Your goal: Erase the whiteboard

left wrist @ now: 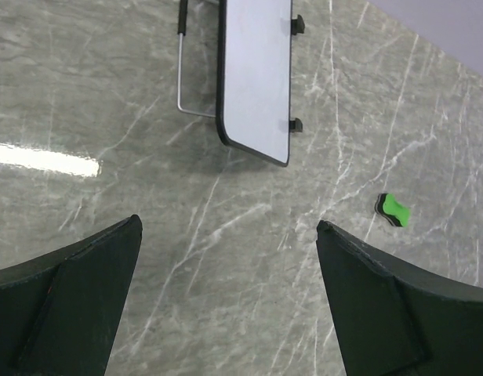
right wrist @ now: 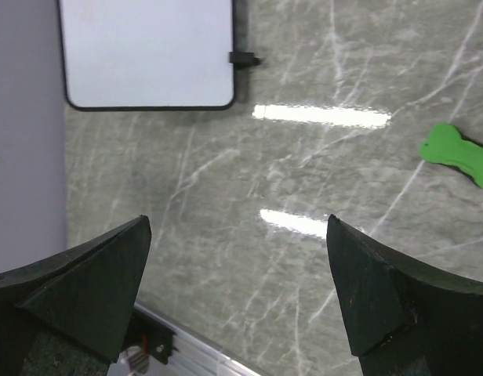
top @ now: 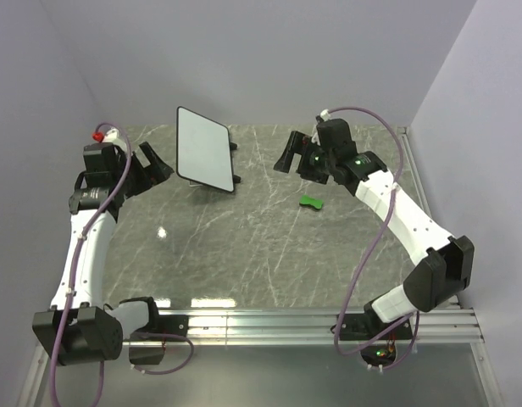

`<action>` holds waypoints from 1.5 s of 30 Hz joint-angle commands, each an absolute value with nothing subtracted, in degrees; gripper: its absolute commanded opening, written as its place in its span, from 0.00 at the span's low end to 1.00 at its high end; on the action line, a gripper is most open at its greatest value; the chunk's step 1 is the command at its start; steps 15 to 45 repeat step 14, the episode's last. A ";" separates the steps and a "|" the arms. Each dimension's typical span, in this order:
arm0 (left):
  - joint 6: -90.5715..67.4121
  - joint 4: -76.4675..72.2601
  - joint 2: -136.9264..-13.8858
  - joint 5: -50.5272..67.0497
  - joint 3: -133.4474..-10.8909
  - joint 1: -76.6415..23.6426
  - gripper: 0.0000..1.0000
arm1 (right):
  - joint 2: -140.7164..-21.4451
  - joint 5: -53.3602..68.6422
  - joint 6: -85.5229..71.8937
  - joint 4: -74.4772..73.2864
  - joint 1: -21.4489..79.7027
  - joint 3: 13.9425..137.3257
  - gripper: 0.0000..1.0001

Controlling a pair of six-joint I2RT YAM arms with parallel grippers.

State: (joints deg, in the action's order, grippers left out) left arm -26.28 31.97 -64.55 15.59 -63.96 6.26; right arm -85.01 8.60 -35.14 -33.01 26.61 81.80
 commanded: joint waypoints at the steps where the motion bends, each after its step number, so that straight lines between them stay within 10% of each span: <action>1: -26.89 32.17 -63.37 17.49 -66.18 5.36 0.99 | -81.04 11.07 -36.56 -30.14 26.19 82.18 1.00; 45: -24.26 33.22 -63.98 8.61 -73.04 2.46 0.99 | -75.50 7.39 -36.12 -33.13 26.19 78.93 1.00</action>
